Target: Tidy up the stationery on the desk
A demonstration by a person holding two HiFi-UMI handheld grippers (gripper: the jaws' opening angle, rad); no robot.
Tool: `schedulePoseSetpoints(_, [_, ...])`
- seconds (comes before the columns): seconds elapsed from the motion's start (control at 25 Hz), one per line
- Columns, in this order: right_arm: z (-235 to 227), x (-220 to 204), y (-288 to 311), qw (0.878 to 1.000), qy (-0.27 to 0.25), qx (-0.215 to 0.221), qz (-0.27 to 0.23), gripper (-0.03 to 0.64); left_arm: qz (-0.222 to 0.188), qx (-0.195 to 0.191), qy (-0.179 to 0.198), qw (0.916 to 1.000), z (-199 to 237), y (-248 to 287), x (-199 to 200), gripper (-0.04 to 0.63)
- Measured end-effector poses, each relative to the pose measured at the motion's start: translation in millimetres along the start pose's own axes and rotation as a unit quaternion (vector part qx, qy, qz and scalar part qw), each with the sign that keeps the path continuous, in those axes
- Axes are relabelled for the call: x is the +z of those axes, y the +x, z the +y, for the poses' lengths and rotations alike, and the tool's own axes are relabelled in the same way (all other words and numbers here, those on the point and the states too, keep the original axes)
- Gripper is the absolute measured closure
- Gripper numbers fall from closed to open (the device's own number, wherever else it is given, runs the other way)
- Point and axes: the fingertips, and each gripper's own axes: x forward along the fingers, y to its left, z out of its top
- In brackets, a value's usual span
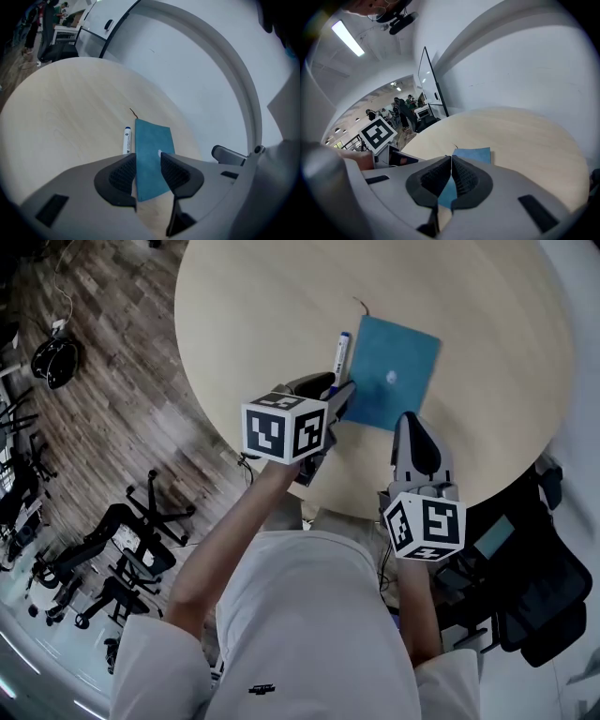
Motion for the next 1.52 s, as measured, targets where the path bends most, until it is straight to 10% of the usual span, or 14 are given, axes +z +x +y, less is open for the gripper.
schedulePoseSetpoints(0.4, [44,18,-61,0.999,0.000,-0.036,-0.037,0.583,-0.003,-0.038,0.071,0.9967,-50,-89,-16,0.440])
schedulePoseSetpoints(1.04, [140,36,-189,0.990,-0.041,-0.078,-0.107,0.583,-0.143,-0.103,0.254,0.9509,-160,-269,-40,0.568])
schedulePoseSetpoints(1.52, [219,44,-217,0.989,-0.049,-0.050,-0.133,0.583,-0.124,-0.116,0.315,0.9337,-182,-324,-65,0.569])
